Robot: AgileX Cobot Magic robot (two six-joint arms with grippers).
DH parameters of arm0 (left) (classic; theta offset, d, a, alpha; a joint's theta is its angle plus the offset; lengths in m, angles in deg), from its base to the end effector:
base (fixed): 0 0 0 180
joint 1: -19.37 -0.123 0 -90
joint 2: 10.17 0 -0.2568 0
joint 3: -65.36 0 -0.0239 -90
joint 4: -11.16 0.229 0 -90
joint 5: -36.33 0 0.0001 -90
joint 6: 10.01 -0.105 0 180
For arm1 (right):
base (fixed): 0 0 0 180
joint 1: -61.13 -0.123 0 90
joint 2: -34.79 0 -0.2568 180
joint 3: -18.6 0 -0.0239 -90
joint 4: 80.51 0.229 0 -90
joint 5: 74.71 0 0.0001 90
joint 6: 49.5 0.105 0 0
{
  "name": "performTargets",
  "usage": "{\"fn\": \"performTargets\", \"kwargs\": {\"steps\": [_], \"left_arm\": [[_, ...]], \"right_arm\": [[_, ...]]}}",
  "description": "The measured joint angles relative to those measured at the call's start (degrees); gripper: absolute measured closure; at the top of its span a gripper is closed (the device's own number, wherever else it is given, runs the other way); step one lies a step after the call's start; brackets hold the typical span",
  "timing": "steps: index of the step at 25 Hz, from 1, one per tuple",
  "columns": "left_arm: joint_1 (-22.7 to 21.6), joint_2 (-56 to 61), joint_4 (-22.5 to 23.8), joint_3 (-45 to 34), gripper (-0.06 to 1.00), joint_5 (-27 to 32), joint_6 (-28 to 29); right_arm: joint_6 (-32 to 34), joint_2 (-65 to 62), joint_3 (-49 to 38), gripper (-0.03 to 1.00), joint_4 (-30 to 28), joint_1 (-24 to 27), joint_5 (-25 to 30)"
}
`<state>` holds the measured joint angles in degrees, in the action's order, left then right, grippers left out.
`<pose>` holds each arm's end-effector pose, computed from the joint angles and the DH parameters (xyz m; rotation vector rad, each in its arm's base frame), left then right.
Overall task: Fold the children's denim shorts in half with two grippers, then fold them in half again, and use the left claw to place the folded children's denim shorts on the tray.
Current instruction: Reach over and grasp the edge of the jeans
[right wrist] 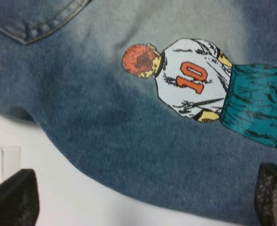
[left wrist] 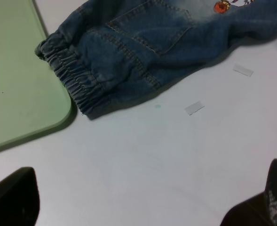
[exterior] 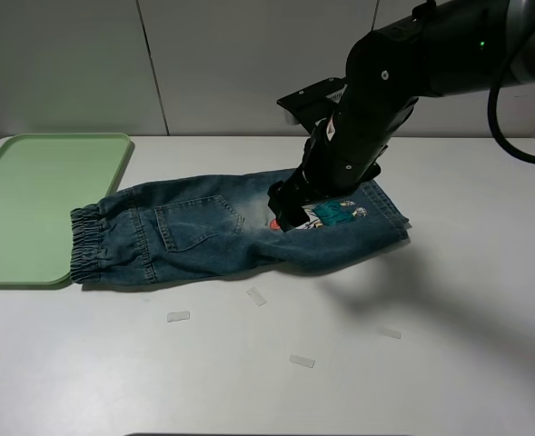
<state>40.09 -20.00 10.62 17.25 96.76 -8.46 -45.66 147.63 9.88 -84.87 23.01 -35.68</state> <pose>0.0191 -0.0081 0.2587 0.3458 2.0464 -0.2502 0.2723 0.2073 0.1613 -0.8941 2.6569 0.0956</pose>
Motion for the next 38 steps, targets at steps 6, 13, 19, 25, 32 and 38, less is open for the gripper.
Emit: {"fn": "performTargets", "kwargs": {"steps": [6, 13, 19, 25, 32, 38], "left_arm": [[-4.14, 0.0, 0.0, 0.0, -0.01, 0.0, 0.0], [-18.86, 0.0, 0.0, 0.0, -0.01, 0.0, 0.0], [-22.86, 1.22, -0.05, 0.0, -0.01, 0.06, 0.0], [-22.92, 1.32, -0.05, 0.0, -0.01, 0.06, 0.0], [-22.92, 1.32, -0.05, 0.0, -0.01, 0.06, -0.02], [-22.92, 1.32, -0.05, 0.0, -0.01, 0.06, -0.02]], "right_arm": [[1.06, 0.0, 0.0, 0.27, 0.0, 0.0, 1.14], [2.6, 0.0, 0.0, 0.27, 0.07, 4.66, 0.7], [1.68, 1.76, 2.36, 0.27, 0.07, 11.91, -0.83], [-0.14, 9.47, 13.4, 0.27, 0.25, 17.02, 0.85], [-3.08, 19.79, 24.06, 0.27, 0.25, 20.89, 5.81], [-5.31, 25.57, 25.72, 0.27, 1.24, 23.18, 7.99]]}}
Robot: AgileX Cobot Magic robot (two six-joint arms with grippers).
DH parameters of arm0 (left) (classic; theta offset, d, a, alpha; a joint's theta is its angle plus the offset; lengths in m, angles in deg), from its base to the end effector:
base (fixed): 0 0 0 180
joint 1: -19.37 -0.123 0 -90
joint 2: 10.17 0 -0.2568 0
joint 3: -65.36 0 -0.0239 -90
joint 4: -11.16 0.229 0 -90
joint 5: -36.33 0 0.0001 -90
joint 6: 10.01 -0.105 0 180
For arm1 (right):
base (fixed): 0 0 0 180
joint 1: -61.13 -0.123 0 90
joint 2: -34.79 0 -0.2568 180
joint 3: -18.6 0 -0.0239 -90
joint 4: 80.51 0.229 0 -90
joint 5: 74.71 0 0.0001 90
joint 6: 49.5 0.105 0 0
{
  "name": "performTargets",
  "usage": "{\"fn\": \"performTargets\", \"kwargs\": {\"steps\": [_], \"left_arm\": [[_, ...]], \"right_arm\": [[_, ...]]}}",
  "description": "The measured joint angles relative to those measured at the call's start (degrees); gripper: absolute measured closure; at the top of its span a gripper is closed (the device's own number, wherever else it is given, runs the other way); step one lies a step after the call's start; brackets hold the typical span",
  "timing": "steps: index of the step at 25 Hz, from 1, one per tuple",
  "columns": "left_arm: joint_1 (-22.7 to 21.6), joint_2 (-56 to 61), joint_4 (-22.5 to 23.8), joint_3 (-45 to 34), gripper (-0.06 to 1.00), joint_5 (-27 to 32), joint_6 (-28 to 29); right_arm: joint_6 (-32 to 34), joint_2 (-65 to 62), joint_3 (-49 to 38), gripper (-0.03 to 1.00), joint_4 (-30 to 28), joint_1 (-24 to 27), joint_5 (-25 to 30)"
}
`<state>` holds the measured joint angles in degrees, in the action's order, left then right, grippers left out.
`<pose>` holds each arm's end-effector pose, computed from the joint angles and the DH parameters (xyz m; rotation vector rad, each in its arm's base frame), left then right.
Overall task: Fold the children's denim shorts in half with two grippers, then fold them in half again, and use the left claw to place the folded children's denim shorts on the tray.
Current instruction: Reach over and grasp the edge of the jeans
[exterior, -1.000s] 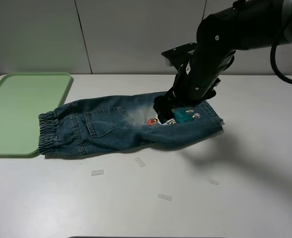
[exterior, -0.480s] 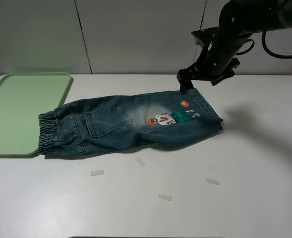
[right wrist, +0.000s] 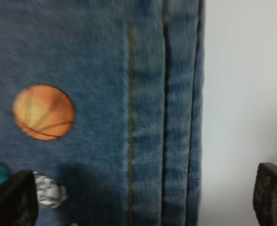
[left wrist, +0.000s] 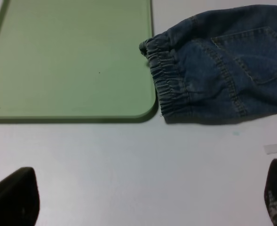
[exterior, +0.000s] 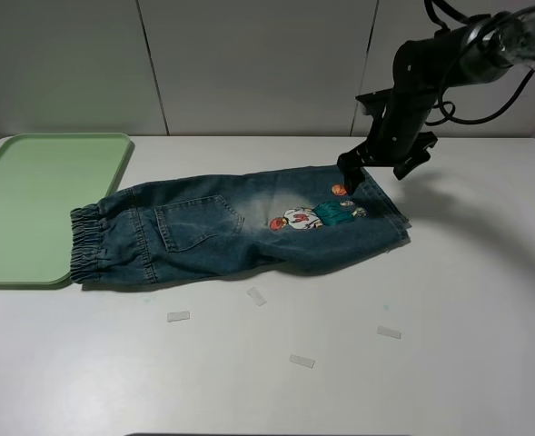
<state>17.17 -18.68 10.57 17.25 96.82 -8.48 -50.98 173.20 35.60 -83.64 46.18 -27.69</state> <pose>0.0175 -0.0003 0.2590 -0.0661 2.0428 -0.0050 0.4078 0.1045 0.0917 -0.4677 2.8984 -0.0289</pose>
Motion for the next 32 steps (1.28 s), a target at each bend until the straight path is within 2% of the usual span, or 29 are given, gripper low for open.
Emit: {"fn": "performTargets", "kwargs": {"steps": [8, 21, 23, 31, 32], "left_arm": [[0.0, 0.0, 0.0, 0.0, -0.01, 0.0, 0.0], [0.0, 0.0, 0.0, 0.0, -0.01, 0.0, -0.07], [0.0, 0.0, 0.0, 0.0, -0.01, 0.0, -0.07], [0.0, 0.0, 0.0, 0.0, -0.01, 0.0, -0.07], [0.0, 0.0, 0.0, 0.0, -0.01, 0.0, -0.07]], "right_arm": [[-4.19, 1.54, 0.06, 0.27, 4.81, 0.8, -0.18], [-4.86, 4.0, 1.18, 0.28, 5.08, 0.8, 0.6], [-4.86, 4.07, 1.24, 0.34, 5.16, 0.8, 0.66], [-4.86, 4.18, 1.24, 0.93, 8.24, 0.65, 0.44], [-4.86, 4.18, 1.24, 0.95, 8.14, 0.47, 0.51]]}}
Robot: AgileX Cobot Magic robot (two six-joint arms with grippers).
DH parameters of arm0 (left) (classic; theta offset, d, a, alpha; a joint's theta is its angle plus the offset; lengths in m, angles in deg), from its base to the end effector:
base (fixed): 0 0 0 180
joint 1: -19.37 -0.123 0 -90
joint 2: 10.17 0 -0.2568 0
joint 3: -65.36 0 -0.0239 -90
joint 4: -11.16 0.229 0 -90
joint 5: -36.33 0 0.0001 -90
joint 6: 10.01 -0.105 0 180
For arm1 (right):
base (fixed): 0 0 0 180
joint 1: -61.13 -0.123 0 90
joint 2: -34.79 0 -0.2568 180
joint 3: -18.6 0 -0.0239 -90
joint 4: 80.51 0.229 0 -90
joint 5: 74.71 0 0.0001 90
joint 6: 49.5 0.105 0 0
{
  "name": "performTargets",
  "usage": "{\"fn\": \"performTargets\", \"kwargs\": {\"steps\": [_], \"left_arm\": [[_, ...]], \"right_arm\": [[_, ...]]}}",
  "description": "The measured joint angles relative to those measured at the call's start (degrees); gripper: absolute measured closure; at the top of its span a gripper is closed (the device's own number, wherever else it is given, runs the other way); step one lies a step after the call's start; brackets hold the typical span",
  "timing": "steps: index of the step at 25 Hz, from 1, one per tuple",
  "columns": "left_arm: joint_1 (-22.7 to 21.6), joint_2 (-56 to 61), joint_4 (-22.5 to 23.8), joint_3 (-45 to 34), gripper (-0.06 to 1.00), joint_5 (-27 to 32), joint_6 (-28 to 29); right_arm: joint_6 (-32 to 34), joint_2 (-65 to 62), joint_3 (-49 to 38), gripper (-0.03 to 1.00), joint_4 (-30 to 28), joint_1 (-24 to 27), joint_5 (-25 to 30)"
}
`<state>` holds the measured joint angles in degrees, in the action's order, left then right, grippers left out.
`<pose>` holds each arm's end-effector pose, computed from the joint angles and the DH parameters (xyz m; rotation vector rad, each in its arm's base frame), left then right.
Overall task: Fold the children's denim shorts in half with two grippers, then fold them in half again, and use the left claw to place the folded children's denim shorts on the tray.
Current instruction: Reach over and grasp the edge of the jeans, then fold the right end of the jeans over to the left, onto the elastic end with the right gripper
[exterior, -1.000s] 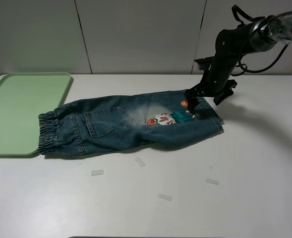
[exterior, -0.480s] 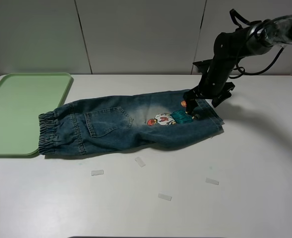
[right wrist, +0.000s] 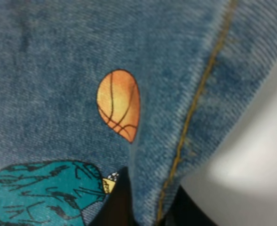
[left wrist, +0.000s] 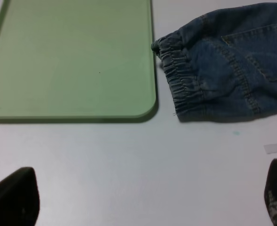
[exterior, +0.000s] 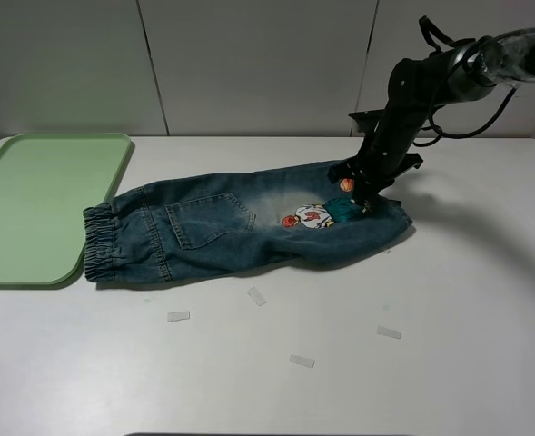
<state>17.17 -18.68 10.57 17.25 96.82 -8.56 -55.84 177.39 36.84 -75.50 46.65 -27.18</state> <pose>0.0175 -0.0003 0.2590 -0.0647 2.0429 -0.0041 0.4063 0.1119 0.0657 -0.4620 2.9673 0.1180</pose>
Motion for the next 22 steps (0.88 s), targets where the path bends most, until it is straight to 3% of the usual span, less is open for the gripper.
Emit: {"fn": "performTargets", "kwargs": {"steps": [10, 22], "left_arm": [[0.0, 0.0, 0.0, 0.0, -0.01, 0.0, 0.0], [0.0, 0.0, 0.0, 0.0, -0.01, 0.0, 0.0]], "right_arm": [[0.05, -0.87, 0.0, 0.95, -2.63, -0.12, 1.25], [0.05, -6.15, 5.16, 0.95, -13.95, 0.16, 14.55]]}}
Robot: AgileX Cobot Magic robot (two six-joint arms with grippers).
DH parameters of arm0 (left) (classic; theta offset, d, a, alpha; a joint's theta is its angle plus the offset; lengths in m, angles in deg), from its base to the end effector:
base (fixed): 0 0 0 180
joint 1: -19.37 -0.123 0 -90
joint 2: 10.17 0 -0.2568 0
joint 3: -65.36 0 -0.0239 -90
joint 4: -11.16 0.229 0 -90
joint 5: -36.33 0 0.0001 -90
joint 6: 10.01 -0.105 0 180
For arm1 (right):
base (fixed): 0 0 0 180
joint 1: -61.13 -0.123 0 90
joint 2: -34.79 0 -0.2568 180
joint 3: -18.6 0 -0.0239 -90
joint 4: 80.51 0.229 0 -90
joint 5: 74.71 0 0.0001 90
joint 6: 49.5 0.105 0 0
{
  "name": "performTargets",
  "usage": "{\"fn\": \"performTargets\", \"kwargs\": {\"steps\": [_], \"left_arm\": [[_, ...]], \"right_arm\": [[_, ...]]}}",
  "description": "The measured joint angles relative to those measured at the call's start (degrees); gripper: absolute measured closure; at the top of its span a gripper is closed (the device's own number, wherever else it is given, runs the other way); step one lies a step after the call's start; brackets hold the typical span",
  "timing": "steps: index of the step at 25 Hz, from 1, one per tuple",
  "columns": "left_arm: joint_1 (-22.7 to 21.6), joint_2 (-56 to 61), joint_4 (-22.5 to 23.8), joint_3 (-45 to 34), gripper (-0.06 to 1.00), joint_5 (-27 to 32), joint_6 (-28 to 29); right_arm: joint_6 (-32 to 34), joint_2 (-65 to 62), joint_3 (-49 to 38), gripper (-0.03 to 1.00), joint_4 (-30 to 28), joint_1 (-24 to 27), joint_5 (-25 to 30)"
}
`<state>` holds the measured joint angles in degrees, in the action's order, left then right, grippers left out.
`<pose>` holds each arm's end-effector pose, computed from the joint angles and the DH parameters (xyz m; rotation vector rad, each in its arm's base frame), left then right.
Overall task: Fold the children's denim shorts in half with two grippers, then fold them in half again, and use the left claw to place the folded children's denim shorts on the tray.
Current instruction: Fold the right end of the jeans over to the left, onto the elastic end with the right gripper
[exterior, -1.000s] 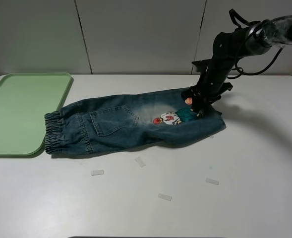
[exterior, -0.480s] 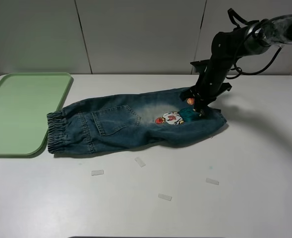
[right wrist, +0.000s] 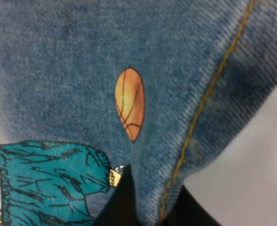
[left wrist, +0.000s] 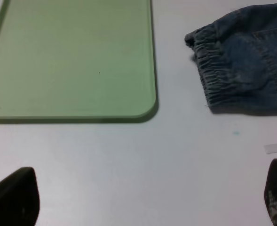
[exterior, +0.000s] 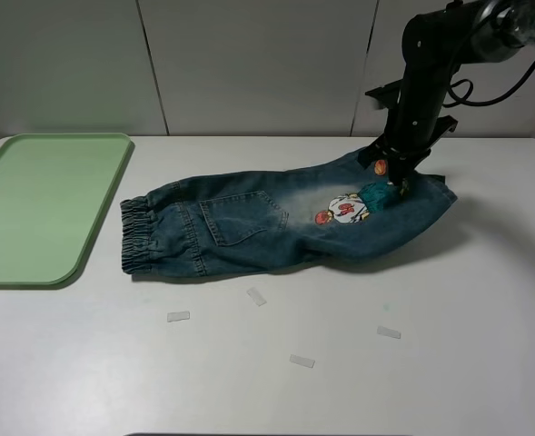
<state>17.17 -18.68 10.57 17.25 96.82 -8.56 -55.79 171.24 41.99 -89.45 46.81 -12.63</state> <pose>0.0175 -0.0003 0.2590 -0.0647 2.0429 -0.0041 0.4061 0.0888 0.1286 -0.6443 2.9714 -0.2051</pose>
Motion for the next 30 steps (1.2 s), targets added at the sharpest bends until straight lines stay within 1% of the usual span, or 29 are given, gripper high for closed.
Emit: {"fn": "performTargets", "kwargs": {"steps": [8, 10, 13, 18, 22, 27, 30], "left_arm": [[0.0, 0.0, 0.0, 0.0, -0.01, 0.0, 0.0], [0.0, 0.0, 0.0, 0.0, -0.01, 0.0, 0.0], [0.0, 0.0, 0.0, 0.0, -0.01, 0.0, 0.0], [0.0, 0.0, 0.0, 0.0, -0.01, 0.0, 0.0], [0.0, 0.0, 0.0, 0.0, -0.01, 0.0, 0.0], [0.0, 0.0, 0.0, 0.0, -0.01, 0.0, 0.0], [0.0, 0.0, 0.0, 0.0, -0.01, 0.0, 0.0]], "right_arm": [[1.18, -0.76, 5.07, 0.95, -9.65, 0.07, 6.4], [1.31, -0.94, 5.6, 0.95, -10.78, 0.79, 7.13], [1.37, -1.48, 5.65, 0.95, -10.9, 2.72, 7.25], [1.37, -3.26, 5.65, 0.95, -11.58, 7.77, 7.32], [1.31, -4.58, 5.65, 0.95, -12.05, 10.85, 7.48], [1.31, -4.86, 5.65, 0.95, -11.44, 11.47, 7.8], [1.43, -4.86, 5.65, 0.95, -10.67, 10.69, 8.01]]}}
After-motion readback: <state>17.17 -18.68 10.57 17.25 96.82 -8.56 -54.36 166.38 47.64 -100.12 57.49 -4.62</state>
